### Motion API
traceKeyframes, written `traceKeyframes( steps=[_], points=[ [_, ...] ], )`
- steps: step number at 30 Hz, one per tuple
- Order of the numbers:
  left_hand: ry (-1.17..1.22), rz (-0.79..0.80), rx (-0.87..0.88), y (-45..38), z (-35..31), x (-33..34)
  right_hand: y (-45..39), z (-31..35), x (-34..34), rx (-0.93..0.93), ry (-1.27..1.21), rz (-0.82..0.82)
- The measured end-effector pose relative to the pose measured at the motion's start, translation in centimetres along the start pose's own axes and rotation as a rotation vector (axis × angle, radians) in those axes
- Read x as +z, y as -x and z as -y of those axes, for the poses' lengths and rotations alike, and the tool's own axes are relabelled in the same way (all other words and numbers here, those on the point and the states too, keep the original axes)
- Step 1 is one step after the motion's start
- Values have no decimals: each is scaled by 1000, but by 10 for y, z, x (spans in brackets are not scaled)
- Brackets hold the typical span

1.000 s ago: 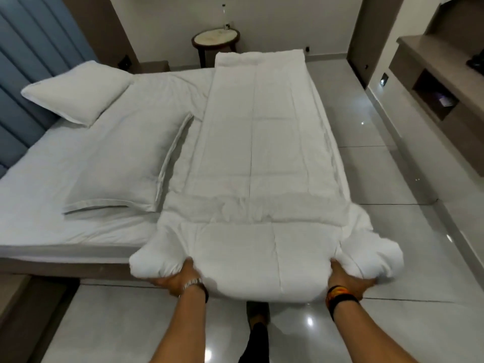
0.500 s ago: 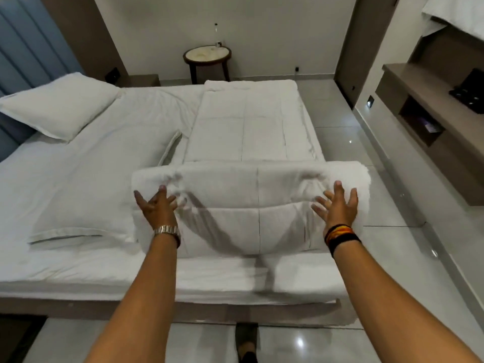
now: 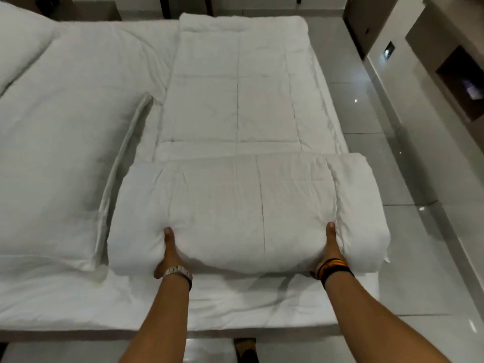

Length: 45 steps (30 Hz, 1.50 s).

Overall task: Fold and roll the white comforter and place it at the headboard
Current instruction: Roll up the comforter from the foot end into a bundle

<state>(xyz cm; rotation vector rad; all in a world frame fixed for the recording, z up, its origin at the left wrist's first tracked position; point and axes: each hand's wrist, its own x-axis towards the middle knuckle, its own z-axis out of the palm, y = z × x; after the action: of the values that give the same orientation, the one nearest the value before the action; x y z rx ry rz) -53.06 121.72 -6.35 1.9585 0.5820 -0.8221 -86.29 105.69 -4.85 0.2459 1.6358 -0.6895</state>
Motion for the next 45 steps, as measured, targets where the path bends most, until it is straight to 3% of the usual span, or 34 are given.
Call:
traceKeyframes(
  steps=[1, 3, 7, 14, 19, 23, 25, 29, 30, 33, 36, 39, 42, 45],
  points=[
    [-11, -52, -19, 2, -5, 0, -6, -1, 0, -79, 28, -60],
    [202, -90, -160, 10, -10, 0, -6, 2, -1, -227, 36, -134],
    [355, -67, -107, 24, -5, -17, 5, -10, -22, -356, -18, -133],
    [353, -97, -141, 86, 68, -92, 44, -51, -126, -384, 101, -148],
    [387, -102, -179, 136, 152, -177, 82, -107, -242, -227, 91, -254],
    [510, 27, -169, 171, 170, -217, 117, -116, -276, -236, 74, -155],
    [691, 78, -207, 176, 143, -215, 138, -101, -261, -221, 17, -2],
    [605, 181, 14, 208, 45, -184, 186, -51, -184, -330, -218, 44],
    [594, 154, 99, 210, 17, -170, 196, -36, -161, -410, -198, 68],
    [636, 355, 394, 213, -49, -133, 206, 6, -103, -662, -165, 217],
    [525, 390, 483, 183, -77, -95, 182, 17, -64, -843, 73, 178],
    [380, 306, 374, 129, -63, -50, 123, -1, -41, -865, 226, 51],
    [204, 207, 230, 86, -45, -9, 73, -12, -14, -641, 305, 50],
    [76, -42, 216, 65, -63, 26, 37, 1, 22, -531, 301, 22]
  ],
)
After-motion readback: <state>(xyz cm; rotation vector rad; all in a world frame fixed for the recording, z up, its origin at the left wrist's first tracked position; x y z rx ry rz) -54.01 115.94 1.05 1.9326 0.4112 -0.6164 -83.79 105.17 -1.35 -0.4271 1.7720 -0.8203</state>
